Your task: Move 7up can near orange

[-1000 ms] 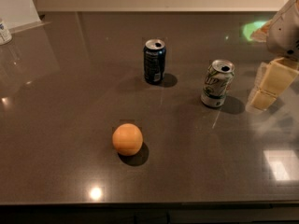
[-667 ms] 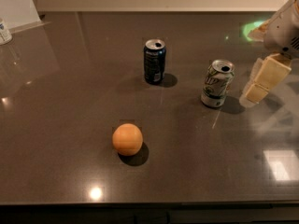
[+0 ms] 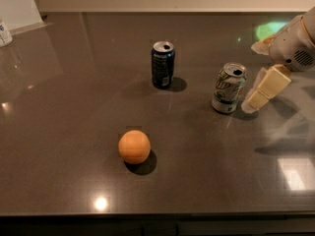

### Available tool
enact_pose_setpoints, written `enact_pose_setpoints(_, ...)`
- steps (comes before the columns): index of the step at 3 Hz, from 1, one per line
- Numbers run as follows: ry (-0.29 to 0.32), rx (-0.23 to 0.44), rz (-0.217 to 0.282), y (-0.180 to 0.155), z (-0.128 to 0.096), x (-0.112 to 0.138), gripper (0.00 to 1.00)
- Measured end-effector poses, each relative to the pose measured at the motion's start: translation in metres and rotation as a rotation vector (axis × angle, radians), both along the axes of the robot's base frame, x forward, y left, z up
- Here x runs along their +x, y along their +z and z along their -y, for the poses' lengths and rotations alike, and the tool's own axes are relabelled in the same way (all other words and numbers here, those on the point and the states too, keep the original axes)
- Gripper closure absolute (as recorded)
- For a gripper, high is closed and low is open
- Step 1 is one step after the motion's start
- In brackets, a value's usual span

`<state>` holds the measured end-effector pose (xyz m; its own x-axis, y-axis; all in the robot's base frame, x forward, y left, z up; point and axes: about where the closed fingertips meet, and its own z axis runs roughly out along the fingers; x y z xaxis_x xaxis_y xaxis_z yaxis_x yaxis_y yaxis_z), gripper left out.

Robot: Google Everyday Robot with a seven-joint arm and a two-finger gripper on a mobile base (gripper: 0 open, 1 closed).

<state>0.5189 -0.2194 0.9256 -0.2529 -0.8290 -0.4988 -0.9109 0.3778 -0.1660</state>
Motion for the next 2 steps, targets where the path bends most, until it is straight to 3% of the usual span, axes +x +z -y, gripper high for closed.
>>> enact_pose_setpoints(2,0.0,0.106,-0.013,-0.0183,-0.0101,0.0177,0.0)
